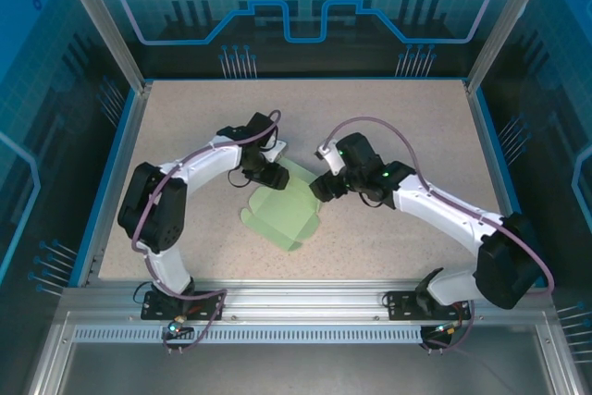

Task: Fold the paper box

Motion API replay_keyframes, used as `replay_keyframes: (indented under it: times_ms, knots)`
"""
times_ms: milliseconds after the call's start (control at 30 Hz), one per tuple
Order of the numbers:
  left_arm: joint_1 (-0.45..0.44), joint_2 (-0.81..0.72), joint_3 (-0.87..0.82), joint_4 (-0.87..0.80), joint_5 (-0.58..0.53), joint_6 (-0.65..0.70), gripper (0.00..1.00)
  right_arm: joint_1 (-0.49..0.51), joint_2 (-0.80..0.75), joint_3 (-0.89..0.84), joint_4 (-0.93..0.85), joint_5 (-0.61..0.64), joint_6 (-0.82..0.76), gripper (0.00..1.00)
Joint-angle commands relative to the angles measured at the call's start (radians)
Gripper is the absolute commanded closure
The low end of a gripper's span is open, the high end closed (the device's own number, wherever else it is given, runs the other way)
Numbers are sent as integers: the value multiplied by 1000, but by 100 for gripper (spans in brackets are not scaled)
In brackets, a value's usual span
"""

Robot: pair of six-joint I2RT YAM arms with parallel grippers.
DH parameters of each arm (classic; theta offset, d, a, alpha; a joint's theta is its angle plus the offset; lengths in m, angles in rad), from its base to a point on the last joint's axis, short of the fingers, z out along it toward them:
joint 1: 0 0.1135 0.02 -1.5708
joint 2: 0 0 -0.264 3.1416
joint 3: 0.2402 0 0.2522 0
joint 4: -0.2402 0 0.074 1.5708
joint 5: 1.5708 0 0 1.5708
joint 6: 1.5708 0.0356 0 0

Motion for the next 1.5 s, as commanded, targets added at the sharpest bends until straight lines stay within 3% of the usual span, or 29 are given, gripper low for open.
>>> replay_keyframes:
  times_ms: [0,333,700,1067,1233,1467]
  knots:
    - [18,-68,-64,35,39,-8,37,21,72,62,-18,-30,-56,15]
    - [84,-275,-236,146,4,-74,34,-7,283,205,-52,-38,-94,16]
    - [109,-418,-350,255,-57,-143,33,-178,377,237,-35,-377,12,40]
    - [117,-526,-416,335,-57,-188,30,-354,457,165,65,-591,188,47]
    - [117,-521,-431,355,-21,-211,30,-404,468,120,133,-656,265,49]
    - [122,-532,-488,454,63,-307,23,-413,463,79,129,-610,275,37]
